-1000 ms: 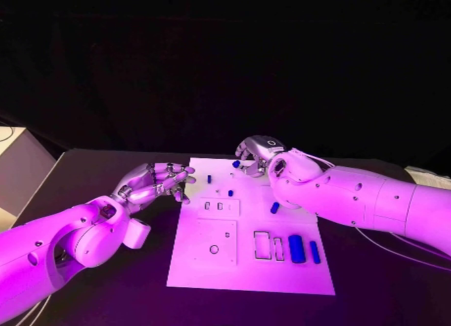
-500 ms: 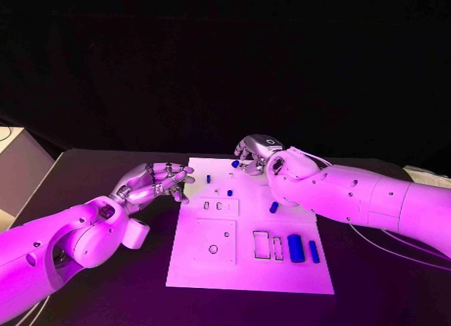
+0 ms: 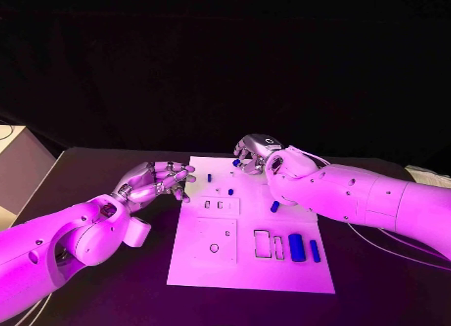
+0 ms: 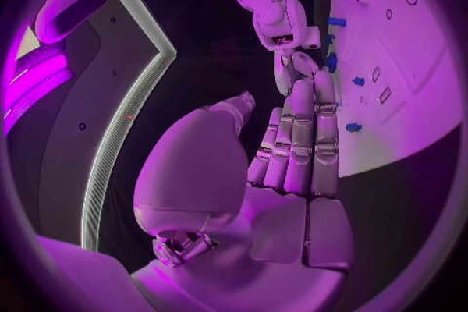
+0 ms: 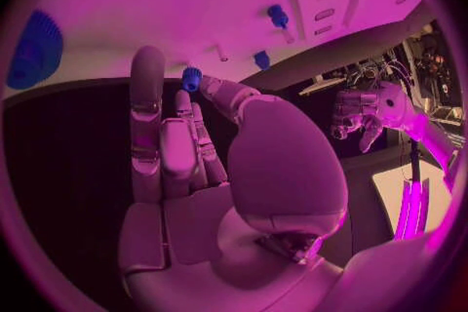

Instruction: Assemble the parts on the task board

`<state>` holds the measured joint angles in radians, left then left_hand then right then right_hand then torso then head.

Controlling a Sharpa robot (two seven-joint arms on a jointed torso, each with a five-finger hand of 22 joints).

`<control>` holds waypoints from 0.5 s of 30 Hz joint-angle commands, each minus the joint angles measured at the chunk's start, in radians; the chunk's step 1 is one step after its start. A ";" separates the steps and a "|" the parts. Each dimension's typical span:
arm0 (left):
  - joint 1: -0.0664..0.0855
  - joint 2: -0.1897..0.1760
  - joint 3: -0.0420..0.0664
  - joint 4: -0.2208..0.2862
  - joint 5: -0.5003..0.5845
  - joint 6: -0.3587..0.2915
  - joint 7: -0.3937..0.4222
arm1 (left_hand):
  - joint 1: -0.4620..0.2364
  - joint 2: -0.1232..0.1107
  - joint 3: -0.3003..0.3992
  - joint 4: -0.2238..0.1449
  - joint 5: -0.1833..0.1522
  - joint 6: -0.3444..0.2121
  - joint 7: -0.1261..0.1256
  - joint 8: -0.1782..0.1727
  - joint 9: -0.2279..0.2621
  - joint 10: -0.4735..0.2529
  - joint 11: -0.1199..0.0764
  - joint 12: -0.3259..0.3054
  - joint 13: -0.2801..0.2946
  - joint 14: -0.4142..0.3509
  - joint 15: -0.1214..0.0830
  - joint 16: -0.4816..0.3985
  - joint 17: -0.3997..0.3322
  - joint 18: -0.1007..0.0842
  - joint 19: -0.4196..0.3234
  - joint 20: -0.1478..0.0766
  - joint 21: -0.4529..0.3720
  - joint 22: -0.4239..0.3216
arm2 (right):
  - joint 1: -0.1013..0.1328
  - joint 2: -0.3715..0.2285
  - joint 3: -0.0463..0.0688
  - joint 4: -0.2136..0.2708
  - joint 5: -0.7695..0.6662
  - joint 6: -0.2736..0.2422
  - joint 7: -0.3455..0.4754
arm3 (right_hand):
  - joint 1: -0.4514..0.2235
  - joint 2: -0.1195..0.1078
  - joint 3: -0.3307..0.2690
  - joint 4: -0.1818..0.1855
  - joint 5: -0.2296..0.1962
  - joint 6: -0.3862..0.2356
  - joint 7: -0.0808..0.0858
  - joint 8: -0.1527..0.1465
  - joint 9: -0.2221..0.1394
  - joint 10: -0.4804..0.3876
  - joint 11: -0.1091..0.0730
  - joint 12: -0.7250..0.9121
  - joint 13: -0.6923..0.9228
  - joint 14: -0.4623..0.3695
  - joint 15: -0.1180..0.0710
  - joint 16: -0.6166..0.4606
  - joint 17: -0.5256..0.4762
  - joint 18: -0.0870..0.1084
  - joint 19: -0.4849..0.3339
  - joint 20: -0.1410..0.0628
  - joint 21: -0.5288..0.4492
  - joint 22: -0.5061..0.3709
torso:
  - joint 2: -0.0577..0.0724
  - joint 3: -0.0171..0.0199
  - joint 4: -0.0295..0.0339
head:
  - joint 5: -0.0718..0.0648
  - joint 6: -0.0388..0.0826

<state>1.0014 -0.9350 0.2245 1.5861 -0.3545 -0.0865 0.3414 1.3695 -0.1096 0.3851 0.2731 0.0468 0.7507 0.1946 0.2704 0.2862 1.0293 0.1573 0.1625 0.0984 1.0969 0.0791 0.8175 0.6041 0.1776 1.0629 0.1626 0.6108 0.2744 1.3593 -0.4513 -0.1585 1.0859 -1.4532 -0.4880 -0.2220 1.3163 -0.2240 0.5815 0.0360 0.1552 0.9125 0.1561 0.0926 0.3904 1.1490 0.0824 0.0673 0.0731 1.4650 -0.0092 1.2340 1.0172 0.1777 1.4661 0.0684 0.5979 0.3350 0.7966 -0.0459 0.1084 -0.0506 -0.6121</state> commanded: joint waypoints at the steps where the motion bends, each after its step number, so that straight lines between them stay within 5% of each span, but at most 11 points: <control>1: 0.000 0.001 0.001 0.002 -0.004 0.016 0.005 | 0.002 0.004 0.004 0.001 0.004 -0.008 0.037 -0.002 0.001 -0.007 0.000 -0.004 -0.001 -0.005 -0.002 -0.006 -0.001 0.003 -0.006 0.002 -0.001 -0.002 | 0.000 0.003 0.001 -0.001 0.002 0.011 0.012 | 0.000 -0.012 0.008 0.000 0.005 0.006 0.002 -0.004 -0.001 0.004 0.006 -0.002 -0.001 0.002 -0.002 0.003 0.000 -0.009 0.041 -0.001 0.005 0.001 | 0.000 -0.0002 -0.0006 | 0.003 -0.001; 15: 0.001 0.001 0.001 0.003 -0.004 0.016 0.005 | 0.003 0.005 0.005 0.000 0.004 -0.007 0.037 -0.003 0.002 -0.006 0.001 -0.005 -0.001 -0.007 -0.002 -0.010 -0.002 0.003 -0.009 0.003 -0.002 -0.002 | 0.000 0.008 0.001 0.004 0.012 0.010 0.025 | 0.000 -0.014 0.017 -0.001 0.011 0.010 0.002 -0.002 -0.001 0.009 0.006 -0.002 -0.003 0.001 -0.002 0.003 0.000 -0.009 0.039 -0.001 0.004 0.000 | 0.000 -0.0004 -0.0001 | 0.001 -0.001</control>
<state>1.0014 -0.9352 0.2245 1.5869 -0.3545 -0.0866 0.3403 1.3695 -0.1096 0.3851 0.2731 0.0468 0.7507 0.1946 0.2704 0.2871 1.0293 0.1573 0.1626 0.0985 1.0969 0.0791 0.8111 0.6032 0.1776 1.0595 0.1661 0.6108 0.2729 1.3590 -0.4445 -0.1586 1.0884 -1.4450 -0.4819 -0.2108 1.3137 -0.2293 0.5925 0.0359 0.1630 0.9161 0.1594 0.0926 0.3905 1.1524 0.0859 0.0673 0.0713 1.4649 -0.0092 1.2345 1.0180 0.1777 1.4661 0.0683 0.5979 0.3348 0.7966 -0.0459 0.1078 -0.0502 -0.6135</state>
